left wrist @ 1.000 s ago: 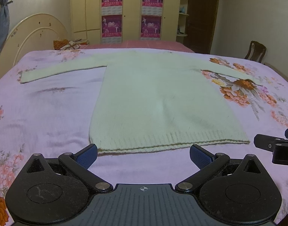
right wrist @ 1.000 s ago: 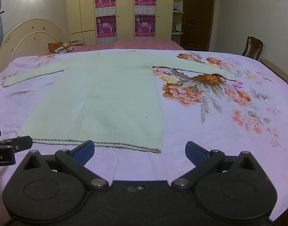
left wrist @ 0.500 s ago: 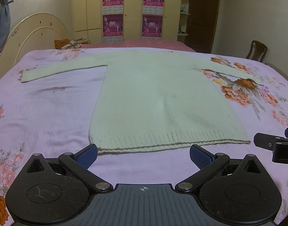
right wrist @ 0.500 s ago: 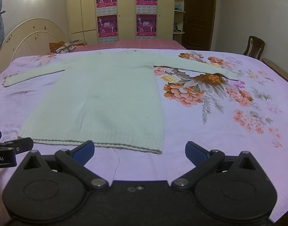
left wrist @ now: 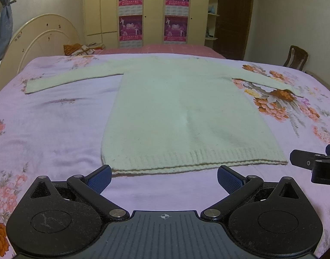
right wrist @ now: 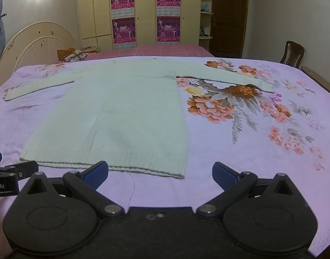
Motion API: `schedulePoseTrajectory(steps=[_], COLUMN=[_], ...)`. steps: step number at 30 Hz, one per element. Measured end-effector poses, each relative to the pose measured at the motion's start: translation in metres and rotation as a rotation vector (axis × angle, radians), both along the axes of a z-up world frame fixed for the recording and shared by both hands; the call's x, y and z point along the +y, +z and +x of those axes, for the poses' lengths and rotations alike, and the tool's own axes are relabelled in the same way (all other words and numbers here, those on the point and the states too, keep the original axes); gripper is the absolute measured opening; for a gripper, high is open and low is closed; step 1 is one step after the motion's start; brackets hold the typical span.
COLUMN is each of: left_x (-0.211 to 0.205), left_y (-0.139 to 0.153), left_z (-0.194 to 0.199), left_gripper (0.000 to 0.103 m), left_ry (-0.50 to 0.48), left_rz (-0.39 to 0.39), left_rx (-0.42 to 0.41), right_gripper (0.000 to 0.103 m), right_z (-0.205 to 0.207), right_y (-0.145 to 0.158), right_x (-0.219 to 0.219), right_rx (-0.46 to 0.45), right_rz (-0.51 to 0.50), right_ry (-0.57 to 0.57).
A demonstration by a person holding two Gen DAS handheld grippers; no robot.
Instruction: Fold small clothes
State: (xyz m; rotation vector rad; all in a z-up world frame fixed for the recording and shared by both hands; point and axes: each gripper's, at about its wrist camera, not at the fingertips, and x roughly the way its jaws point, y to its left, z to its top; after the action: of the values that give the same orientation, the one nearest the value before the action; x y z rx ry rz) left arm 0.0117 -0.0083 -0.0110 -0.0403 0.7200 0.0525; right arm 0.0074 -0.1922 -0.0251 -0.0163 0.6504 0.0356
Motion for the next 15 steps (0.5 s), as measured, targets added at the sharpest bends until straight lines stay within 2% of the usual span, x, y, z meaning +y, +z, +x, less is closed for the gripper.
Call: schedulePoseTrajectory(steps=[15], left_x=[-0.0003], left_y=[-0.0002], left_z=[0.0018], left_gripper=[0.103], left_ry=[-0.003], left_rz=[0.001], left_rx=[0.005], right_gripper=[0.102], right_z=[0.0035], right_y=[-0.0018], right_x=[-0.0007], right_rx=[0.007], right_rz=[0.002], right_ry=[0.012])
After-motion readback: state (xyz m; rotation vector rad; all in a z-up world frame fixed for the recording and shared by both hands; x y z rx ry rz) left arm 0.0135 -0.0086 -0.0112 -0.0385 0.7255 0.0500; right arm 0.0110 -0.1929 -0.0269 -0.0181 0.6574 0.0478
